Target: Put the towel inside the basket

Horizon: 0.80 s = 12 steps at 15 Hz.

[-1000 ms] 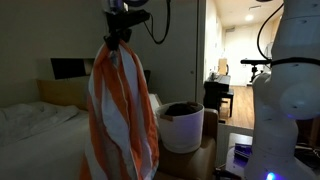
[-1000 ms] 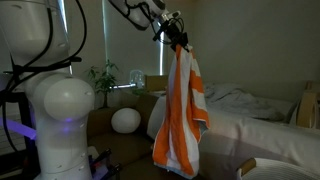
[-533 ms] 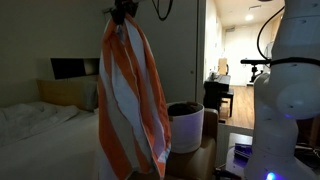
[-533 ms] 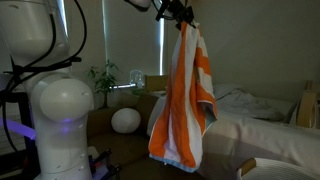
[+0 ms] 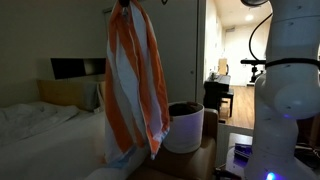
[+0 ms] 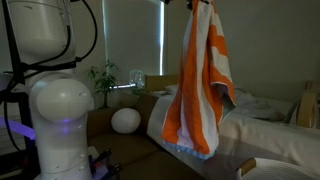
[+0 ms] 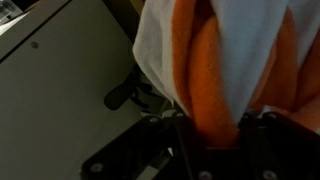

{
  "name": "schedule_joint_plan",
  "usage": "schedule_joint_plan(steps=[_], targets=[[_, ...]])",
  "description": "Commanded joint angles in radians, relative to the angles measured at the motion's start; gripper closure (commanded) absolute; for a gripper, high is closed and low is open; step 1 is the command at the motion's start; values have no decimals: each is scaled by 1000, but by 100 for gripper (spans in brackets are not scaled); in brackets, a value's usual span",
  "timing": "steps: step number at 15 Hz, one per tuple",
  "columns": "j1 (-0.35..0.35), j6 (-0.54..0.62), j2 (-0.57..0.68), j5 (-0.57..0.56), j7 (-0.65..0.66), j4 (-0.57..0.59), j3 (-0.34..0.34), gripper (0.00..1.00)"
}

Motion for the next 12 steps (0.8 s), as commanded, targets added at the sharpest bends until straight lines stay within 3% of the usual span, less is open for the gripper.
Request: schedule_joint_plan(steps=[1,3,4,6,7,10,12], targets=[[4,-33,54,-77,-31,167,7,89],[12,13,39,-81,-32,143,11,89],[4,-13,38,-45,-2,119,3,78],[9,-12,38,-45,-3,123,8,78],[13,-12,39,-45,-3,123,9,89],[30,-16,37,-77,-28,86,25,89],[32,-25,57,-111,-41,142,25,89]])
